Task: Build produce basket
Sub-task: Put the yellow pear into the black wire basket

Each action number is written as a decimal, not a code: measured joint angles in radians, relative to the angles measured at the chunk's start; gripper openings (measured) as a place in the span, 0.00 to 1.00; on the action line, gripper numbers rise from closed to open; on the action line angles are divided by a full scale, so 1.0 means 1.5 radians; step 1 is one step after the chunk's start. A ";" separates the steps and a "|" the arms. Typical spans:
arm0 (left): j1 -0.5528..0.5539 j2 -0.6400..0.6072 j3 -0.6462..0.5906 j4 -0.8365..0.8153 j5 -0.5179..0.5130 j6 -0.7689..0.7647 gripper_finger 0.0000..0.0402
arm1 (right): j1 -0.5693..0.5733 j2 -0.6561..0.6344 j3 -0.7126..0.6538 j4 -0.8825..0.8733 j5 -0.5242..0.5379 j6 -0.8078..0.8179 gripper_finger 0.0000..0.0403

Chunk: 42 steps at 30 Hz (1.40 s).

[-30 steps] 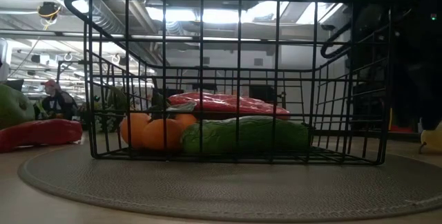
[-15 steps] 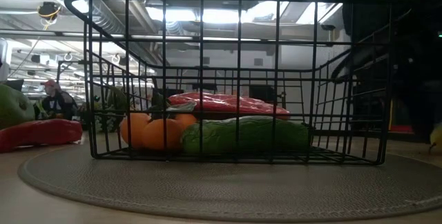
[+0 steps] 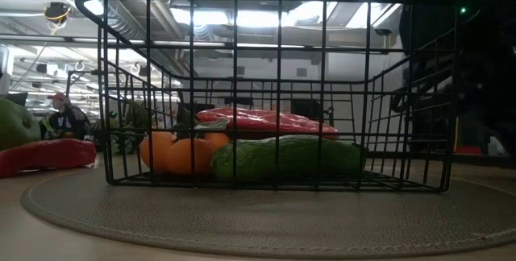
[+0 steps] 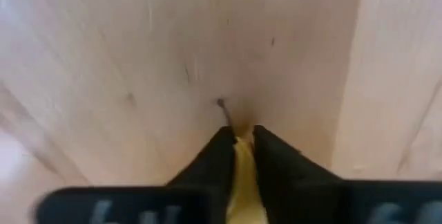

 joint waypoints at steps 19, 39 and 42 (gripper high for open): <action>0.000 0.000 0.000 -0.001 0.000 0.001 0.22 | 0.042 -0.023 0.401 -0.383 0.373 0.085 0.01; 0.000 0.000 0.001 -0.015 0.000 0.025 0.22 | 0.071 -0.032 0.720 -0.066 0.805 -0.145 0.01; 0.000 0.000 0.001 -0.015 -0.002 0.042 0.22 | 0.076 -0.032 0.720 0.033 0.758 -0.236 0.01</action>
